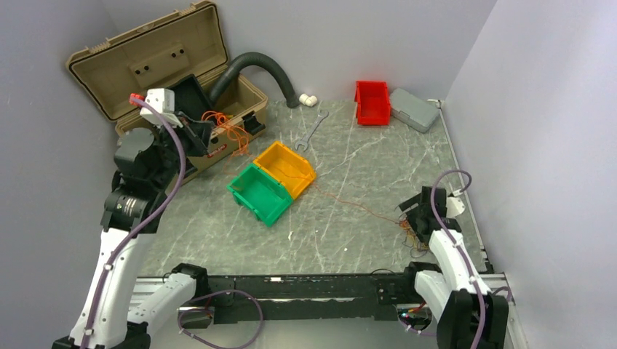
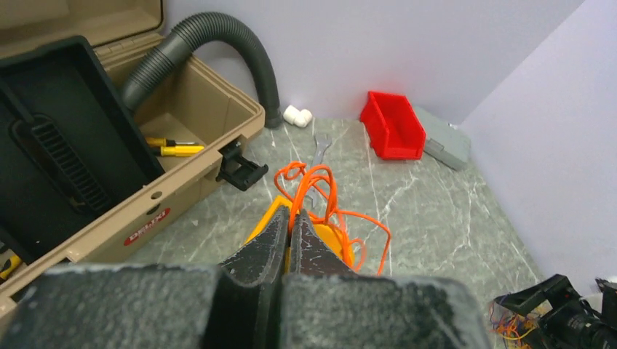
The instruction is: Untangle the cables
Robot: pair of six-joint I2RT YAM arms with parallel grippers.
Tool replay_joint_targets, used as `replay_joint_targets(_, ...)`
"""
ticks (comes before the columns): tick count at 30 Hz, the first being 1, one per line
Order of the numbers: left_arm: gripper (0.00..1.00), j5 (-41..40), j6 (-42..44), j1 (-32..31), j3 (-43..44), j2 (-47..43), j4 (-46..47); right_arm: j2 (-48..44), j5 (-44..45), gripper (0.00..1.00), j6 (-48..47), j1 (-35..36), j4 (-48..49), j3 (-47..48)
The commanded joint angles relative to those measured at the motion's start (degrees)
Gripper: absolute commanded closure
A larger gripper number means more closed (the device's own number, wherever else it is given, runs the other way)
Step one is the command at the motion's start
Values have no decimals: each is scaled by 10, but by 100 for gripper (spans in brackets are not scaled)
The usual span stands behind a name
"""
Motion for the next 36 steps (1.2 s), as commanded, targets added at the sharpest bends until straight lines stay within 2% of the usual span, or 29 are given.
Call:
replay_joint_targets(1, 100, -8, -4, 16, 20, -11, -4, -54, 76, 18, 25, -10, -43, 8)
replay_joint_targets(3, 100, 3, -6, 15, 23, -7, -4, -78, 81, 14, 11, -10, -45, 17)
replay_joint_targets(4, 100, 4, -6, 16, 25, -5, -5, -87, 64, 11, -31, -10, -26, 21)
replay_joint_targets(7, 100, 49, -1, 16, 24, 0, 16, -103, -112, 1, -192, -10, 46, 41)
replay_joint_targets(11, 100, 182, -14, 16, 20, 23, 60, -120, -339, 0, -288, -6, 121, 55)
replay_joint_targets(14, 100, 203, -13, 16, 25, 39, 55, -109, -399, 0, -319, 29, 149, 76)
replay_joint_targets(16, 100, 200, -9, 16, 29, 42, 51, -93, -411, 0, -338, 77, 163, 90)
replay_joint_targets(20, 100, 188, 3, 16, 42, 44, 36, -50, -371, 3, -372, 228, 191, 108)
replay_joint_targets(23, 100, 183, 11, 16, 55, 50, 24, -21, -321, 2, -399, 293, 202, 116)
replay_joint_targets(27, 100, 194, 8, 16, 60, 60, 18, 17, -250, 1, -397, 317, 216, 135)
replay_joint_targets(33, 100, 175, 8, 16, 56, 71, 0, 56, -36, 0, -322, 318, 147, 168)
replay_joint_targets(36, 100, 174, -4, 16, 24, 83, -2, 61, -25, 0, -311, 318, 137, 166)
